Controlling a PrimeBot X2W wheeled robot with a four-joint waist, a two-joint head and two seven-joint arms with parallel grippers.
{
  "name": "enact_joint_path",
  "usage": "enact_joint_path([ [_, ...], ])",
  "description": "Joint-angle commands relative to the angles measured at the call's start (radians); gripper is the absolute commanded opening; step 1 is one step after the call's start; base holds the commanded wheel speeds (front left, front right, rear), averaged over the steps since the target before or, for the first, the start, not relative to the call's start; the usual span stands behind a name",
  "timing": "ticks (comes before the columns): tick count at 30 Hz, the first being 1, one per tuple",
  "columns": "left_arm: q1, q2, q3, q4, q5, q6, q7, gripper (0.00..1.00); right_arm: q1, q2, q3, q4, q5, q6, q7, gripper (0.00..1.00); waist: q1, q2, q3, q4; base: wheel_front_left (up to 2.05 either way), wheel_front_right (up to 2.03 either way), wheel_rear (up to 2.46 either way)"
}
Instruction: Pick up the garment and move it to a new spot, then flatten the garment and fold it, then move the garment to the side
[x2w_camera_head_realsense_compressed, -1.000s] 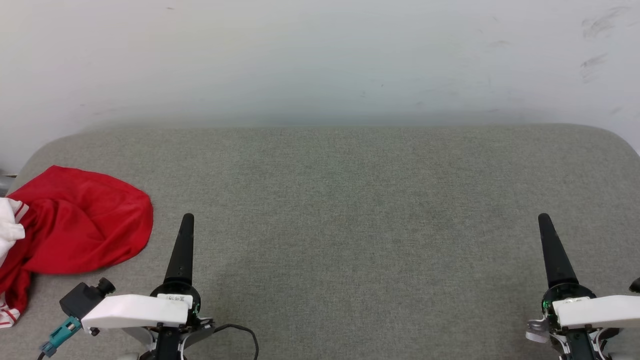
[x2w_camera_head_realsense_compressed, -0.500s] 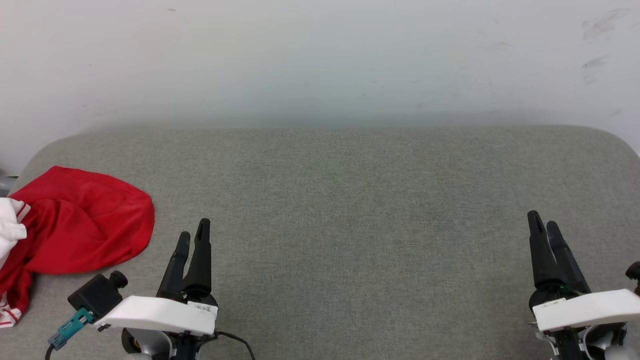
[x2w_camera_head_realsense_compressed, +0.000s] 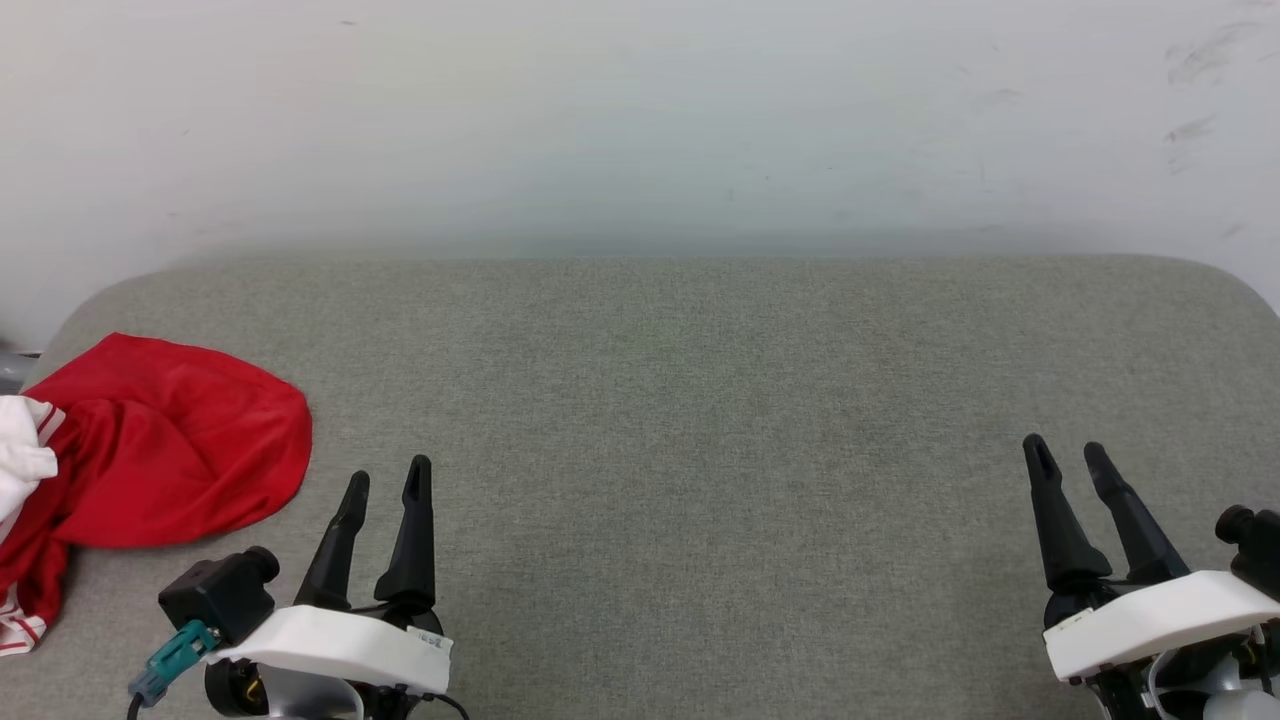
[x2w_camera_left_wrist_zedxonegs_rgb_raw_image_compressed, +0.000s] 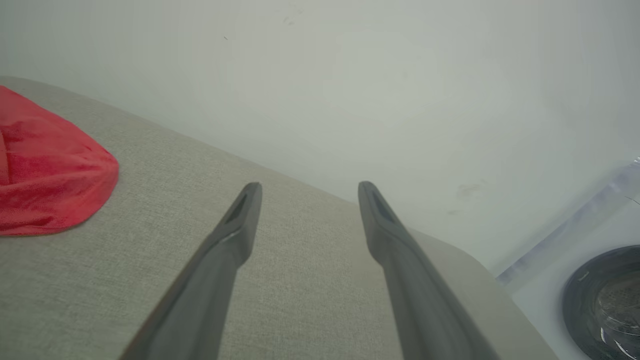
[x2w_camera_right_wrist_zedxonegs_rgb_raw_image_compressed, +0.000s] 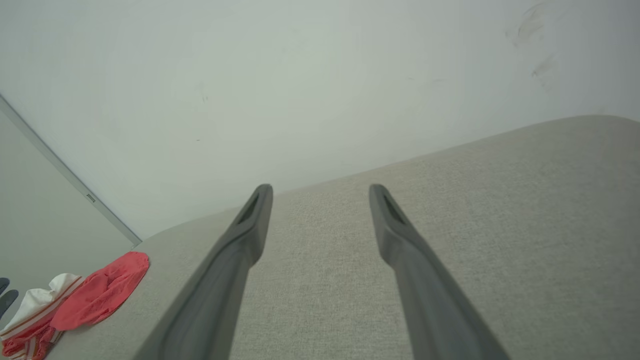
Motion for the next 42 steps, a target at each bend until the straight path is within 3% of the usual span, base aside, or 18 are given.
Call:
enact_joint_path([
  [1,0.0,0.002,0.002,-0.011,0.022,0.003,-0.01,1.0,-0.001,0.0,-0.003,-0.017,-0.023,0.0,0.002,1.0,0.0,0.0,0.0,0.001,0.0,0.0,0.0],
  [19,0.008,0.007,-0.008,0.006,0.246,0.022,-0.053,1.0,0.02,0.028,-0.049,-0.082,-0.277,0.0,0.034,1.0,0.0,0.0,-0.006,0.006,0.0,0.0,0.0],
  [42,0.01,0.008,-0.022,0.035,0.434,0.03,-0.099,1.0,0.046,0.061,-0.067,-0.121,-0.45,0.0,0.012,1.0,0.0,0.0,-0.016,0.01,0.0,0.0,0.0],
])
